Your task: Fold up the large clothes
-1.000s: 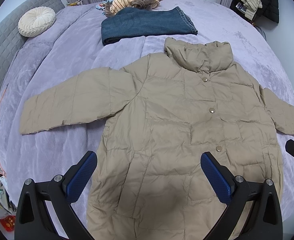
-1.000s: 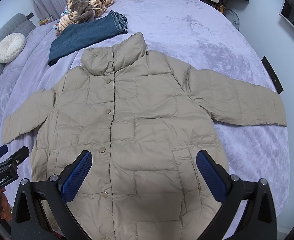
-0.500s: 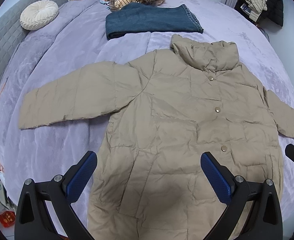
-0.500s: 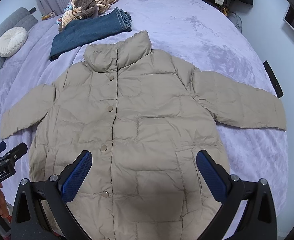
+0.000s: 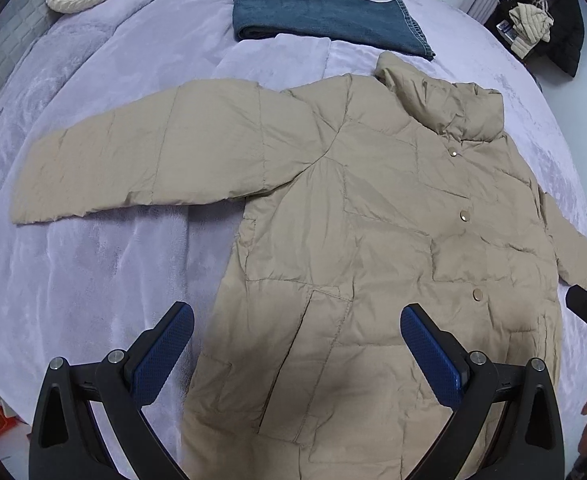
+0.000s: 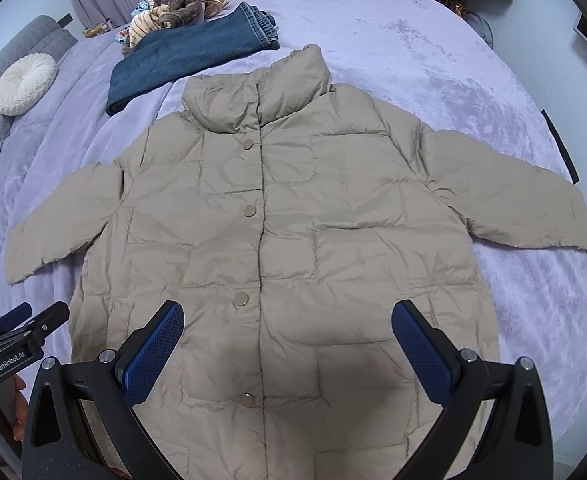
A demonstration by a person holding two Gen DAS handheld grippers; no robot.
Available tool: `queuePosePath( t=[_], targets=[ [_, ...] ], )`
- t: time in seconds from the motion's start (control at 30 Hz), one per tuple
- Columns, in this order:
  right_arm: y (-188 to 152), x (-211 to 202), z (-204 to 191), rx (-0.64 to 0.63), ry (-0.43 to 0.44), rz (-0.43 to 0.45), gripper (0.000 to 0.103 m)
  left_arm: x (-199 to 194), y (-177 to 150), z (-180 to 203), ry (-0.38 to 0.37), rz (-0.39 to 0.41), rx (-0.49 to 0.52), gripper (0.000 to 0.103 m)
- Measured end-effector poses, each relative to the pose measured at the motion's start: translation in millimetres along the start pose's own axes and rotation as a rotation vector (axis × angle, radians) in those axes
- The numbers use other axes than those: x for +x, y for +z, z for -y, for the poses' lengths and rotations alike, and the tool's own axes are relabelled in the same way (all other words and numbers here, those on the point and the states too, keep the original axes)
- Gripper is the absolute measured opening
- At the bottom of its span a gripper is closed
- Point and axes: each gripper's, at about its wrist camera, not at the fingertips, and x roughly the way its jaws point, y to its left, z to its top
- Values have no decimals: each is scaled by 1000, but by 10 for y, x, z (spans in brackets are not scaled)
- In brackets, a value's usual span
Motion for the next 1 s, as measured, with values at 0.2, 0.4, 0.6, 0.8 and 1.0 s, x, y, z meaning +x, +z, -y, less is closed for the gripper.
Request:
queuePosePath(
  t=[0.2,0.4,0.6,0.8,1.0],
  targets=[
    [-11,234,-402,-37,83,-33,103,304,126,-816,-209,27,-209,103],
    [-89,544,-848,-80,132,-123,103,835,317,-1789,-327,56,-481,103],
    [-121,840,-1209,-106,169,-165,103,1042,627,-2448,-357,143,-665,101],
    [28,1051,-1536,-105,229,-167,103,1049,955,-2770,-193,222,-667,44],
    [258,1194,-1822,-56,324,-132,102,842,1041,-3041,-124,302,-656,8]
  ],
)
